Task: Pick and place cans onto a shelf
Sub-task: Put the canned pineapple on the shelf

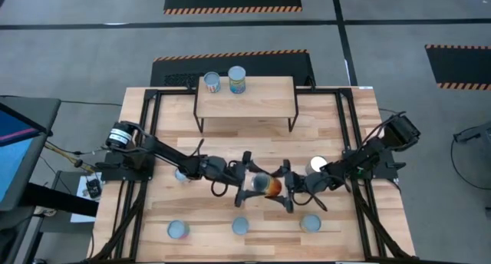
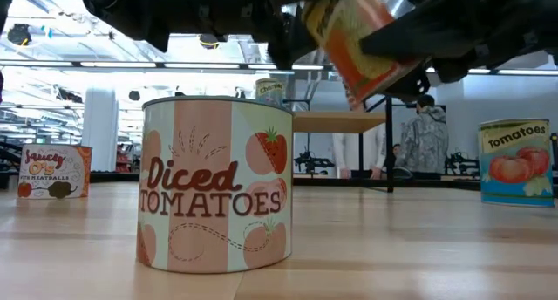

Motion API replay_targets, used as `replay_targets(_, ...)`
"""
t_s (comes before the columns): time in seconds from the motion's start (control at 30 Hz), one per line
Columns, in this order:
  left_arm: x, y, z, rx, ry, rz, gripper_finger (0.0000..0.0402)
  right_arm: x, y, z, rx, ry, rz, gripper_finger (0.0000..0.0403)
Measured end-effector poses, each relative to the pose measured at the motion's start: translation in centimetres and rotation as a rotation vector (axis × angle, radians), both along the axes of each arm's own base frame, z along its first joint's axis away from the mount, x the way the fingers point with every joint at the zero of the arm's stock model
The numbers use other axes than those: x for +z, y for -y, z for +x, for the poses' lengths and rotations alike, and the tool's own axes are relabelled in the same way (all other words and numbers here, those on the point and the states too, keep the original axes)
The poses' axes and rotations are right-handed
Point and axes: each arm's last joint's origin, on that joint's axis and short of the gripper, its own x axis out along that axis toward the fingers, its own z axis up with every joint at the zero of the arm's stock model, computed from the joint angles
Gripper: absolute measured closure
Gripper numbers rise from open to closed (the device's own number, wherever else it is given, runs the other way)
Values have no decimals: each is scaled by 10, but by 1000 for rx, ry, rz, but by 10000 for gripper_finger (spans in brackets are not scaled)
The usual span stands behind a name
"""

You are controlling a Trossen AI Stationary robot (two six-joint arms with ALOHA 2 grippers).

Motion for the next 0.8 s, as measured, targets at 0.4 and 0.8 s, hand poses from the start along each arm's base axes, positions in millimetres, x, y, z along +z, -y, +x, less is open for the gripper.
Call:
replay_targets(0.4,64,-67,-12,335,-274,103,103,5,15,-10,-294,-73,116,10)
replay_targets(0.8,165,-140,2,437,-289,161,103,0,13,-6,-293,-68,190,14)
